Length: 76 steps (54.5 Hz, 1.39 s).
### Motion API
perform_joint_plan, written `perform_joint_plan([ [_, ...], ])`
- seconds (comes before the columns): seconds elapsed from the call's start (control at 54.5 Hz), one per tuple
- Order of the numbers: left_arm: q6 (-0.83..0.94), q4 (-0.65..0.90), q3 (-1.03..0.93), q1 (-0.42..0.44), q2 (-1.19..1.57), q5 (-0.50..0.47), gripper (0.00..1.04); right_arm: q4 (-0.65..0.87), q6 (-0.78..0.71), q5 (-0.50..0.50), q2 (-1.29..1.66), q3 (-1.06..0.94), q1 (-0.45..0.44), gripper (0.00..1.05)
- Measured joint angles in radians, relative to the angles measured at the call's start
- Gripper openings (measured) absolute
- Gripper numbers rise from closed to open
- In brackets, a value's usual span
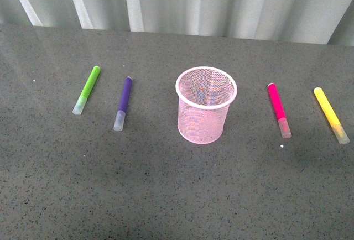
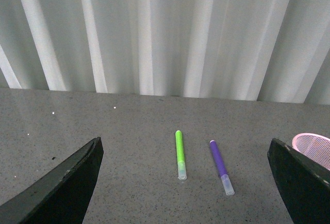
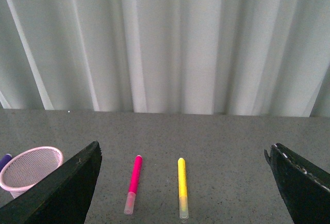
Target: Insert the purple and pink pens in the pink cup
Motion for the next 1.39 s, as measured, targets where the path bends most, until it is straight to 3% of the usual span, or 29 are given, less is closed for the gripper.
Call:
perform_joint_plan([
  [0.037, -0.001, -0.006, 0.002, 0.002, 0.004, 0.009, 0.98, 0.0, 0.0, 0.0, 0.0, 0.0, 0.0, 0.98],
  [0.092, -0.032, -0.194, 0.072, 0.011, 0.094, 0.107, 0.98, 0.0, 0.0, 0.0, 0.0, 0.0, 0.0, 0.98],
  [0.128, -0.04, -0.29, 0.12, -0.011, 0.175, 0.1, 0.98, 0.0, 0.0, -0.003, 0.0, 0.0, 0.0, 0.98],
  [0.165, -0.043, -0.286, 0.139, -0.038, 0.229, 0.077, 0.98, 0.0, 0.0, -0.001, 0.0, 0.0, 0.0, 0.98],
  [0.403, -0.004, 0.116, 0.367, -0.158, 0.735, 0.009, 0.98, 0.0, 0.0, 0.0, 0.0, 0.0, 0.0, 0.98],
  [0.55, 0.04, 0.217, 0.598, -0.206, 1.185, -0.019, 0.98, 0.0, 0.0, 0.0, 0.0, 0.0, 0.0, 0.98],
  [0.825, 0.079, 0.044, 0.955, -0.256, 1.702, -0.046, 0.98, 0.0, 0.0, 0.0, 0.0, 0.0, 0.0, 0.98],
  [1.394, 0.076, -0.181, 1.337, -0.29, 2.105, -0.155, 0.98, 0.0, 0.0, 0.0, 0.0, 0.0, 0.0, 0.98],
])
